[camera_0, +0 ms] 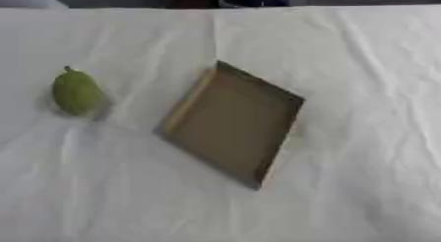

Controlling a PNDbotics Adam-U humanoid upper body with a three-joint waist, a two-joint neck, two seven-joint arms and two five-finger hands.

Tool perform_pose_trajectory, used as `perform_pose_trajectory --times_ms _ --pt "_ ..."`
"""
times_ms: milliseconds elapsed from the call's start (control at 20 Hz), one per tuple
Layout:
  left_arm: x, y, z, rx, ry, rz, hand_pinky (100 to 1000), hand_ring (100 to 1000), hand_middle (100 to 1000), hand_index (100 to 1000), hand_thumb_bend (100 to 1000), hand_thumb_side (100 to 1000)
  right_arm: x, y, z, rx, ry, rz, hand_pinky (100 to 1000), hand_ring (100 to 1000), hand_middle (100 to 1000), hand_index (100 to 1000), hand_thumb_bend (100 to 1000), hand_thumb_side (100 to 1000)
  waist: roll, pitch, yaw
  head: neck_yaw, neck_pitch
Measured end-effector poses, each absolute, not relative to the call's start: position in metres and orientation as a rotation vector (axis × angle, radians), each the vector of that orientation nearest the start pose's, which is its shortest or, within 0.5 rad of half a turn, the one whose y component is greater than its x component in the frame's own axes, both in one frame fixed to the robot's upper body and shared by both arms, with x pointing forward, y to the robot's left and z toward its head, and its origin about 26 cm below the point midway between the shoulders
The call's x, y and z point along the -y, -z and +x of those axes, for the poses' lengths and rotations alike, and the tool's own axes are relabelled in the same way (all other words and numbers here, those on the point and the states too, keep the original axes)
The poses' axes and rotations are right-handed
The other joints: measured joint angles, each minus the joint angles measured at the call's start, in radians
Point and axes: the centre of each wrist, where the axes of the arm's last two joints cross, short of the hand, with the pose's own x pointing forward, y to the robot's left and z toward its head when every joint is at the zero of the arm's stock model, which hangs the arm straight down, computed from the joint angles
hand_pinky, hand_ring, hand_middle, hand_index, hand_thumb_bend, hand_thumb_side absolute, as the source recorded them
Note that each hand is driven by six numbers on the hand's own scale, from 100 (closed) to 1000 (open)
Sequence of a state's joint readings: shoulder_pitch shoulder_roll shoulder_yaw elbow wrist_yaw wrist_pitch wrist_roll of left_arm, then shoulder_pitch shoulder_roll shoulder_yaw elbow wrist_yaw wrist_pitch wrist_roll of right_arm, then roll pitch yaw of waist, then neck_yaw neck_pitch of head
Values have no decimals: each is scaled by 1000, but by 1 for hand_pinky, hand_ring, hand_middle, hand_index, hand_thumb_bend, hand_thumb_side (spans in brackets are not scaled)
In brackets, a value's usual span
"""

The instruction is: Pick up objects on the table and place them in the box.

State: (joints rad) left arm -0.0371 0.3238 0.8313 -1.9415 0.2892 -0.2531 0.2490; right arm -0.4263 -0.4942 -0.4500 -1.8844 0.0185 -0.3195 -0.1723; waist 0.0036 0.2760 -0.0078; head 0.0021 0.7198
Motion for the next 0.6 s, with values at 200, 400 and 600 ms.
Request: perform_pose_trajectory --times_ms 200,400,600 --pt "-476 -175 186 2329 -649 926 700 548 617 734 100 631 390 -276 294 -3335 11 976 717 630 617 747 100 257 0 0 0 0 0" --pt "-477 -174 185 2325 -623 945 700 542 618 731 100 616 390 -276 294 -3337 13 976 717 630 617 747 100 256 1 -2 0 0 0" --pt "-488 -167 182 2294 -476 1036 703 546 631 739 100 597 391 -275 295 -3337 24 979 717 630 617 747 100 254 7 -3 0 -1 0"
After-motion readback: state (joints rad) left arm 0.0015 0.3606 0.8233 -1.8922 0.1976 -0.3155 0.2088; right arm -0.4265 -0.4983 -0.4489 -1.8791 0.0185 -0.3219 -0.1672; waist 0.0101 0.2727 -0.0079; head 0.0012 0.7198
